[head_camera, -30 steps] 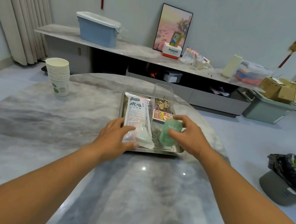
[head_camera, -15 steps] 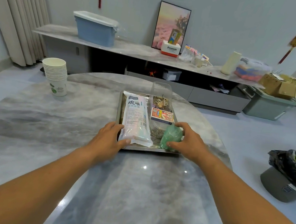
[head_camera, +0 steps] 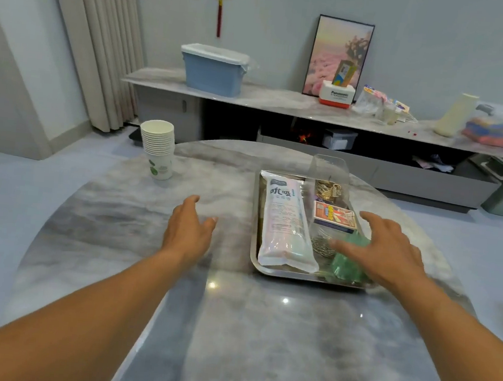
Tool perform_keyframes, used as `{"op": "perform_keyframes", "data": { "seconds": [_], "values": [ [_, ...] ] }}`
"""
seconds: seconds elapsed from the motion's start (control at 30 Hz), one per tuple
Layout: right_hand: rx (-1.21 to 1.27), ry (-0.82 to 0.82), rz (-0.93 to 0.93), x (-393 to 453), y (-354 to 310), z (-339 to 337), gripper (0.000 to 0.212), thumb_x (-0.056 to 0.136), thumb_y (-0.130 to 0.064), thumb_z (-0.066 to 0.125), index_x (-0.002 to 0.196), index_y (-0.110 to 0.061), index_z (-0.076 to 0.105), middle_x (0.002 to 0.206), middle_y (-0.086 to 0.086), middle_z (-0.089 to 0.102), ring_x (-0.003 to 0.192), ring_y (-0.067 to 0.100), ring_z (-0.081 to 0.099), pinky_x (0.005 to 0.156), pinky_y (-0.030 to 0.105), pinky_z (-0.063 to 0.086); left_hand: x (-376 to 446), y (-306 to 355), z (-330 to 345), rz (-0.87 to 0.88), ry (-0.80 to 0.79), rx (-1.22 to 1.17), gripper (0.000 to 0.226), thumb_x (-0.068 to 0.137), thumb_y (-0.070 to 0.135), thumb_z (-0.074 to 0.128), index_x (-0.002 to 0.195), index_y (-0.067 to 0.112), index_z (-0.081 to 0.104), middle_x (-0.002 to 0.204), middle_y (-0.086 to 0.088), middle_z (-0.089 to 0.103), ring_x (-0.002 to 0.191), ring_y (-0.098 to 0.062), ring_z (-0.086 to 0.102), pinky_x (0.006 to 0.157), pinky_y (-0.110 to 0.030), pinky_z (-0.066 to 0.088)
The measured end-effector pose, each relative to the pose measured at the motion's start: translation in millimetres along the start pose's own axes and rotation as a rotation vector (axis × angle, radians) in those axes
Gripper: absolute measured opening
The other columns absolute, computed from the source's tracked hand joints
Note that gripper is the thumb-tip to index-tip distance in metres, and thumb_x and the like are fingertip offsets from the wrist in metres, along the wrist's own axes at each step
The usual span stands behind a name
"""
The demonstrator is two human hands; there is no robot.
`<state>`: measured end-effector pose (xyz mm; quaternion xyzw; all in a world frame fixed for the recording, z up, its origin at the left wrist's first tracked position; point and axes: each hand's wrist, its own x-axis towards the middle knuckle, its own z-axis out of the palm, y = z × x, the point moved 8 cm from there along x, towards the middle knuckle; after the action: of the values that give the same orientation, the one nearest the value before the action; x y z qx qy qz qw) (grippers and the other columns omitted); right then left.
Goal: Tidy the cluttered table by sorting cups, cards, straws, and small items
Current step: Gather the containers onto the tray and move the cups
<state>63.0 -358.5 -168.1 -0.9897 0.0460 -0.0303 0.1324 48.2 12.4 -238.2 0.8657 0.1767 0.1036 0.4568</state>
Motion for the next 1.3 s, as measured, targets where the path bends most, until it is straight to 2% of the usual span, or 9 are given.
{"op": "perform_keyframes", "data": {
  "seconds": [0.13, 0.37, 0.7, 0.83, 0.97, 1.03, 1.13, 1.23, 1.3],
  "values": [
    [0.048, 0.174, -0.107, 0, -48, -17, 0.071, 0.082, -0.073, 0.062, 0.139, -0.032, 0.053, 0.142, 0.002, 0.053, 0.129, 0.026, 0.050, 0.107, 0.049, 0.037, 19, -25, -16, -0.093, 0.070, -0.075, 0.072, 0.095, 0.033, 0.066, 0.154, 0.023, 0.026, 0.155, -0.010, 0.036, 0.140, -0.030, 0.040, 0.113, -0.046, 0.039],
    [0.267, 0.014, -0.347, 9, -162, 45, 0.052, 0.094, -0.045, 0.065, 0.142, -0.026, 0.054, 0.146, -0.003, 0.049, 0.135, 0.017, 0.045, 0.106, 0.036, 0.039, 74, -52, -51, -0.176, 0.204, -0.182, 0.098, 0.086, 0.028, 0.078, 0.157, 0.028, 0.011, 0.159, -0.007, 0.030, 0.143, -0.031, 0.037, 0.114, -0.049, 0.038],
    [0.160, -0.080, -0.234, 66, -180, 108, 0.056, 0.095, -0.050, 0.058, 0.145, -0.027, 0.049, 0.147, 0.004, 0.047, 0.135, 0.029, 0.042, 0.113, 0.043, 0.035, 177, -64, -57, -0.148, 0.320, -0.349, 0.127, 0.063, 0.036, 0.091, 0.155, 0.035, 0.004, 0.159, -0.003, 0.029, 0.143, -0.030, 0.035, 0.115, -0.051, 0.036],
    [0.112, -0.057, -0.278, 78, -179, 113, 0.045, 0.094, -0.049, 0.058, 0.133, -0.027, 0.058, 0.133, 0.001, 0.054, 0.127, 0.027, 0.046, 0.110, 0.041, 0.036, 197, -56, -58, -0.095, 0.387, -0.443, 0.104, 0.072, 0.019, 0.088, 0.152, 0.028, 0.023, 0.135, 0.002, 0.050, 0.119, -0.020, 0.050, 0.101, -0.028, 0.043],
    [0.087, -0.085, -0.275, 86, -184, 113, 0.049, 0.095, -0.049, 0.057, 0.138, -0.026, 0.056, 0.137, 0.004, 0.054, 0.130, 0.029, 0.045, 0.110, 0.040, 0.034, 186, -35, -43, -0.029, 0.398, -0.483, 0.074, 0.078, 0.008, 0.083, 0.139, 0.012, 0.041, 0.117, 0.002, 0.056, 0.084, -0.006, 0.056, 0.053, -0.002, 0.042],
    [0.089, -0.114, -0.256, 87, -187, 114, 0.047, 0.097, -0.048, 0.056, 0.137, -0.024, 0.058, 0.135, 0.007, 0.058, 0.127, 0.030, 0.049, 0.106, 0.040, 0.039, 171, -17, -30, 0.046, 0.337, -0.480, 0.074, 0.076, 0.010, 0.086, 0.136, 0.016, 0.043, 0.119, 0.005, 0.058, 0.089, -0.002, 0.058, 0.062, -0.004, 0.046],
    [0.304, -0.115, -0.208, 86, -180, 95, 0.037, 0.100, -0.031, 0.053, 0.134, -0.021, 0.061, 0.134, 0.005, 0.062, 0.120, 0.027, 0.057, 0.098, 0.036, 0.047, 142, 24, -1, 0.152, 0.205, -0.496, 0.075, 0.074, 0.016, 0.088, 0.133, 0.026, 0.044, 0.116, 0.016, 0.057, 0.100, 0.000, 0.057, 0.084, -0.016, 0.047],
    [0.736, -0.045, -0.127, 76, -158, 46, 0.040, 0.096, -0.014, 0.058, 0.135, -0.023, 0.060, 0.128, 0.001, 0.065, 0.112, 0.021, 0.063, 0.090, 0.034, 0.051, 94, 82, 30, 0.225, 0.047, -0.507, 0.077, 0.071, 0.018, 0.091, 0.132, 0.027, 0.045, 0.110, 0.022, 0.059, 0.095, 0.009, 0.059, 0.080, -0.016, 0.052],
    [0.996, -0.128, -0.178, 77, -159, 31, 0.063, 0.086, -0.006, 0.069, 0.142, -0.029, 0.051, 0.129, 0.000, 0.063, 0.114, 0.018, 0.064, 0.092, 0.035, 0.056, 72, 100, 50, 0.248, -0.037, -0.531, 0.078, 0.067, 0.017, 0.093, 0.130, 0.026, 0.048, 0.109, 0.018, 0.063, 0.092, 0.011, 0.062, 0.073, -0.014, 0.053]
  ]
}}
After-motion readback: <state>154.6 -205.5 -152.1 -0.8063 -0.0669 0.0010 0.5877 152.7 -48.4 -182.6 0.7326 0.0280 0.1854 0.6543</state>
